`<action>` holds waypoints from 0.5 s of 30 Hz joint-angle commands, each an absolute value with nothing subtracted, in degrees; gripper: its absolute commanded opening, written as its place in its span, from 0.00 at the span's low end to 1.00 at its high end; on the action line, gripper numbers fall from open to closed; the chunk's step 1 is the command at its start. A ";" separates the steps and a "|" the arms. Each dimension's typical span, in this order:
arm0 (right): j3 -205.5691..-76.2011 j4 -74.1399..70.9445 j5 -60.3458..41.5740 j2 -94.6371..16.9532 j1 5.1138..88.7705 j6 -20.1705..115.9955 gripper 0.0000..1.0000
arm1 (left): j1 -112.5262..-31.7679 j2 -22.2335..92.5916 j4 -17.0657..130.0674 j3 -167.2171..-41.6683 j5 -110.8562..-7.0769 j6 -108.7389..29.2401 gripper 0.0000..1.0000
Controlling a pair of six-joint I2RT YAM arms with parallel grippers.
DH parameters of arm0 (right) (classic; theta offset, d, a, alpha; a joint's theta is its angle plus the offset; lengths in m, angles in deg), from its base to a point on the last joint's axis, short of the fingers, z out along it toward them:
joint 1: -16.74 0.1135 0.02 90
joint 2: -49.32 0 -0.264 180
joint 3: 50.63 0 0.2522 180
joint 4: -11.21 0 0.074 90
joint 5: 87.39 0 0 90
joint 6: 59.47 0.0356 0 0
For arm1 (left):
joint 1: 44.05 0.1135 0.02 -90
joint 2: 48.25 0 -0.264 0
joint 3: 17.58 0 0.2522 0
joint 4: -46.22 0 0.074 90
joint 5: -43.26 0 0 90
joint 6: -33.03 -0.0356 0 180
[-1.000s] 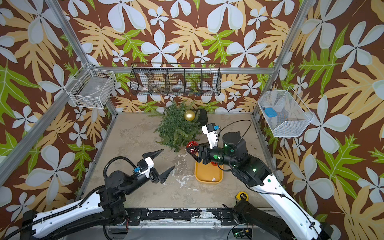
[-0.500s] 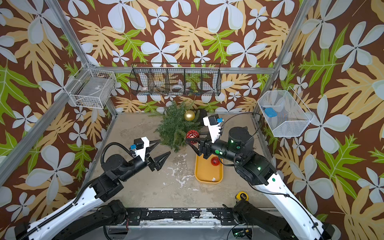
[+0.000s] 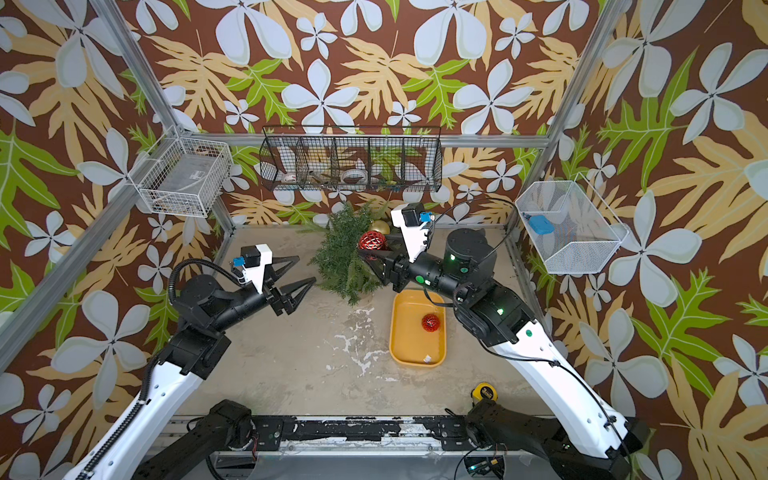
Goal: Decorate the small christmas tree with ornaments
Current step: Hang an ornament on the christmas tree.
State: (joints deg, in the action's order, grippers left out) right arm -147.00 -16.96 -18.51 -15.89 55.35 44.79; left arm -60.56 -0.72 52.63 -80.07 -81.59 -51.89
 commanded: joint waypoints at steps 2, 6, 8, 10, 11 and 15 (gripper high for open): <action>-149.22 -12.88 -19.01 -18.81 55.39 40.67 0.47 | -55.10 1.07 47.85 -82.14 -90.69 -49.42 0.80; -151.78 -12.02 -19.62 -22.11 55.35 37.72 0.47 | -53.37 3.59 46.28 -84.18 -91.99 -50.21 0.79; -153.63 -12.08 -19.71 -24.00 55.36 36.78 0.47 | -53.44 5.00 45.93 -85.33 -91.65 -50.16 0.77; -155.27 -12.16 -20.44 -25.55 55.40 35.87 0.47 | -53.37 6.14 45.52 -86.55 -92.53 -50.03 0.77; -155.99 -12.10 -20.88 -26.35 55.39 35.44 0.47 | -53.38 6.74 45.52 -87.09 -93.15 -50.18 0.76; -158.34 -11.36 -22.41 -28.79 55.37 33.51 0.47 | -53.43 7.36 48.71 -89.42 -91.28 -54.32 0.74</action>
State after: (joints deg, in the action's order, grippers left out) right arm -157.04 -13.64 -20.61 -27.84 55.35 36.00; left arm -53.48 7.17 48.15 -88.09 -91.21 -51.43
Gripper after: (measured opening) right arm 0.556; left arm 0.744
